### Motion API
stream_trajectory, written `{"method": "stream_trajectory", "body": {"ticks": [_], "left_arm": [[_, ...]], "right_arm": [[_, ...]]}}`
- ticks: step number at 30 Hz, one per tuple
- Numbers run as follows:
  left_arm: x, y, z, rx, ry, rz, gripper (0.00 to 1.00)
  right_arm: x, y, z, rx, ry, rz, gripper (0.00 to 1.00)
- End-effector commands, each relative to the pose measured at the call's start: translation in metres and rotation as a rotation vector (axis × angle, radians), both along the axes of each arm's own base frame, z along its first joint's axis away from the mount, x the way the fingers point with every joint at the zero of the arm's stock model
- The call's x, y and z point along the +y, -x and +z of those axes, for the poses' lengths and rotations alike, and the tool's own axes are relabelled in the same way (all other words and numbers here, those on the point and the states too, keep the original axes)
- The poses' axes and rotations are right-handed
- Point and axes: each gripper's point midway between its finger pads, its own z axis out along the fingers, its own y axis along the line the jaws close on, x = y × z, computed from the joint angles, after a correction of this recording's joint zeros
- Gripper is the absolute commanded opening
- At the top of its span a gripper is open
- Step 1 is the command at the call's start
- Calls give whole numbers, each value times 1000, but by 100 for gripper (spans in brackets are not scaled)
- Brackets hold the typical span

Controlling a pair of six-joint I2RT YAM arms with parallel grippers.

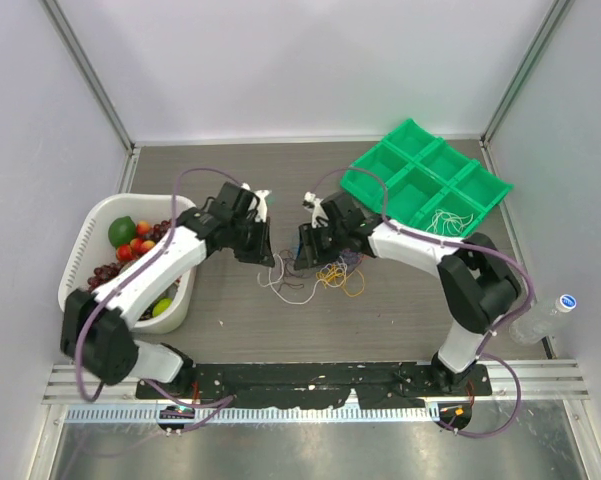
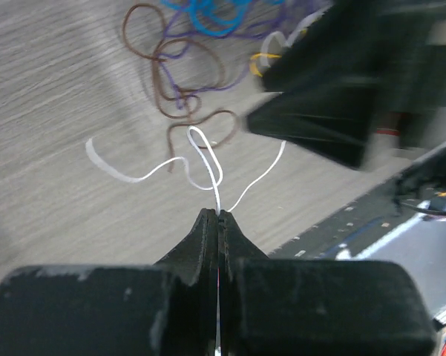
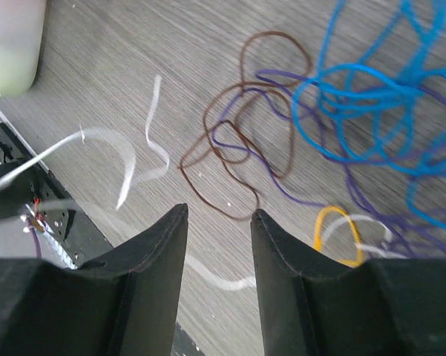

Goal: Untangle the cables

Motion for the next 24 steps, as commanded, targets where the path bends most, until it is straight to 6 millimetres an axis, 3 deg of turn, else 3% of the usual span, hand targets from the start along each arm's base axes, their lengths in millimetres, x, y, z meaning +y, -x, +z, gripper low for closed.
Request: {"method": "stream_trajectory", "body": {"ticks": [1, 5, 8, 12, 15, 19, 24], "left_arm": [[-5, 9, 88, -128, 145, 44, 0], [-6, 11, 179, -305, 276, 48, 0], [8, 11, 256, -469, 329, 94, 0], [23, 17, 365, -736, 440, 118, 0], [30, 25, 429, -866, 543, 144, 0], [39, 25, 474, -949, 607, 204, 0], [43, 42, 529, -1095, 766, 190, 0]], "right_arm": [[41, -9, 7, -29, -101, 23, 45], [33, -16, -18, -3, -51, -52, 44], [26, -16, -25, 1, -24, -70, 45], [16, -18, -20, 7, -15, -71, 47], [9, -24, -2, -1, -62, -61, 49], [3, -44, 44, -43, -163, -75, 51], [-3, -66, 94, -89, -253, -116, 56]]}}
